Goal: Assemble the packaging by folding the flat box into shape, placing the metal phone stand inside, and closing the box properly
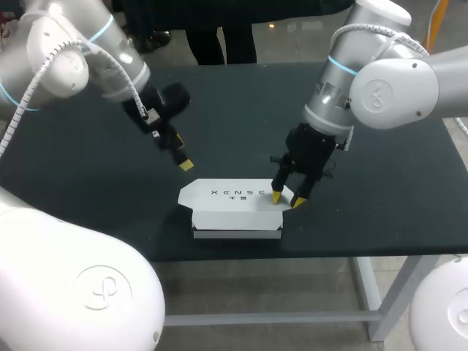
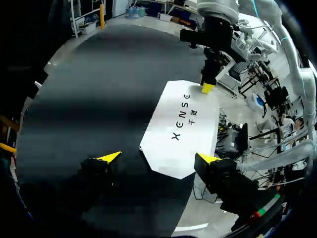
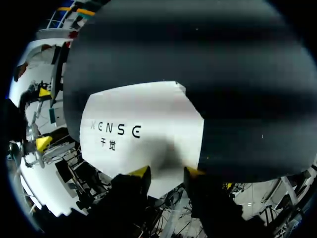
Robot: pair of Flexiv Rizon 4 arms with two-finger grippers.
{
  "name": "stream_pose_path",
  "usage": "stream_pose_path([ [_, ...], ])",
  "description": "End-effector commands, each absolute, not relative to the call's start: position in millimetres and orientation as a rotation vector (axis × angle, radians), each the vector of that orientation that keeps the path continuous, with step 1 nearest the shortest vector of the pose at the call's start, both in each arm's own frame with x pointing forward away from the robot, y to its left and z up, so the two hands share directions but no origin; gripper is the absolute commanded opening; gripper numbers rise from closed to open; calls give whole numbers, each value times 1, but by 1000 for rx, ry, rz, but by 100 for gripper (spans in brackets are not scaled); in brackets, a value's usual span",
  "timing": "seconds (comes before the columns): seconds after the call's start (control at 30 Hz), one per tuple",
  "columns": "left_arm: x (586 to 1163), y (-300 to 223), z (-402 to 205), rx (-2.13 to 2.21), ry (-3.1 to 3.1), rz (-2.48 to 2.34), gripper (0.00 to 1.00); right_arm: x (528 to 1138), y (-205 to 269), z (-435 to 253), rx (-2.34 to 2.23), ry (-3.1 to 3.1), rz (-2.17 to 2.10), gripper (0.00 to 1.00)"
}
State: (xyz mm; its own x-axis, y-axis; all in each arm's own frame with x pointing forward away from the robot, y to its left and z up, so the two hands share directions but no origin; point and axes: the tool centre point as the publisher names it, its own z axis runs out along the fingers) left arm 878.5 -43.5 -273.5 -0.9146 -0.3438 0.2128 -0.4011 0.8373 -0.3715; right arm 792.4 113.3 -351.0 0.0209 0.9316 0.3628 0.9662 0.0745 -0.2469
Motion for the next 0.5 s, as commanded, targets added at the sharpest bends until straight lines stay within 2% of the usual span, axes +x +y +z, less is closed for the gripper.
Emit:
stream_pose_path([
  [0.03, 884, -45, -273, 1331, -2550, 479, 100, 792, 115, -351, -1875, -1933, -114, 48],
  [0.2, 885, -47, -276, 1440, -2494, 483, 100, 791, 115, -353, -1874, -1929, -119, 48],
  [0.37, 864, -64, -279, 1937, -2390, 436, 100, 790, 113, -354, -1880, -1921, -115, 48],
  [0.5, 852, -71, -280, 2135, -2291, 399, 100, 790, 112, -355, -1884, -1913, -123, 48],
])
